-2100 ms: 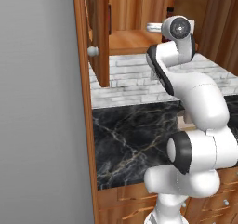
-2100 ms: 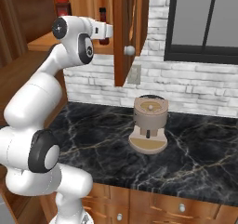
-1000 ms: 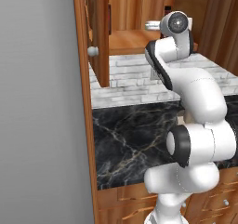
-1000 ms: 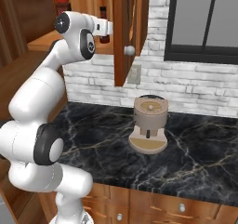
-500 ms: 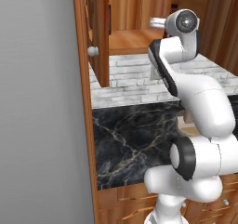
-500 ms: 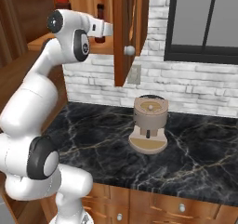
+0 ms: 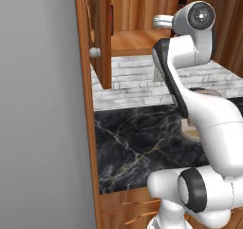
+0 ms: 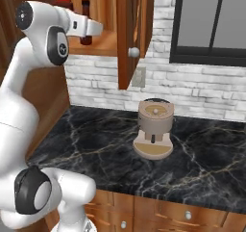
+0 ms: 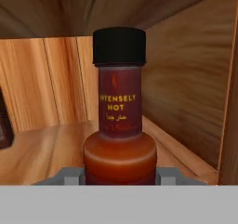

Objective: The dining table condiment station is running low on condiment bottle. Refill the condiment station by opening the cabinet and taking the condiment bottle from the cabinet and placing it on the dining table.

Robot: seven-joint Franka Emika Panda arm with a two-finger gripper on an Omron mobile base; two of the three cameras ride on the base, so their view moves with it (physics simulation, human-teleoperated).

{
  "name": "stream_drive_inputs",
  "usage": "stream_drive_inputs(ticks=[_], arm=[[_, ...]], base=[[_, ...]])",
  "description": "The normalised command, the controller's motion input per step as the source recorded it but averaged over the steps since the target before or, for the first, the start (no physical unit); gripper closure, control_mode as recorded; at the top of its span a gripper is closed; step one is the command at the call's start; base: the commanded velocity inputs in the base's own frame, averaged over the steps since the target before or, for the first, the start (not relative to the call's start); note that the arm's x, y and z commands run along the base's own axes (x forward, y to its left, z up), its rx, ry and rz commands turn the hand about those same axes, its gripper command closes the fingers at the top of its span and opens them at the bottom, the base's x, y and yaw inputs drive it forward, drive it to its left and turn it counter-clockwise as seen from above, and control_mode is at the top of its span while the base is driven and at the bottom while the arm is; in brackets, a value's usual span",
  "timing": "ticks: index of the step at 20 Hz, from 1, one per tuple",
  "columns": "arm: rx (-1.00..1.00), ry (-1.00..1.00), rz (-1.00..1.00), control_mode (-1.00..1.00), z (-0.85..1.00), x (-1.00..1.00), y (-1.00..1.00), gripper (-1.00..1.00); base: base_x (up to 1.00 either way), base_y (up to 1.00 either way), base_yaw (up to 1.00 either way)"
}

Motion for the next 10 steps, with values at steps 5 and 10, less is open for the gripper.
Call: stream_drive_inputs(ticks=[5,10], arm=[[-0.02,0.03,0.16,-1.00,-0.16,-1.00,0.06,1.00],[-0.03,0.00,0.34,-1.00,-0.44,-1.00,-0.19,1.00]], base=[[0.00,0.00,0.00],[0.00,0.00,0.00]])
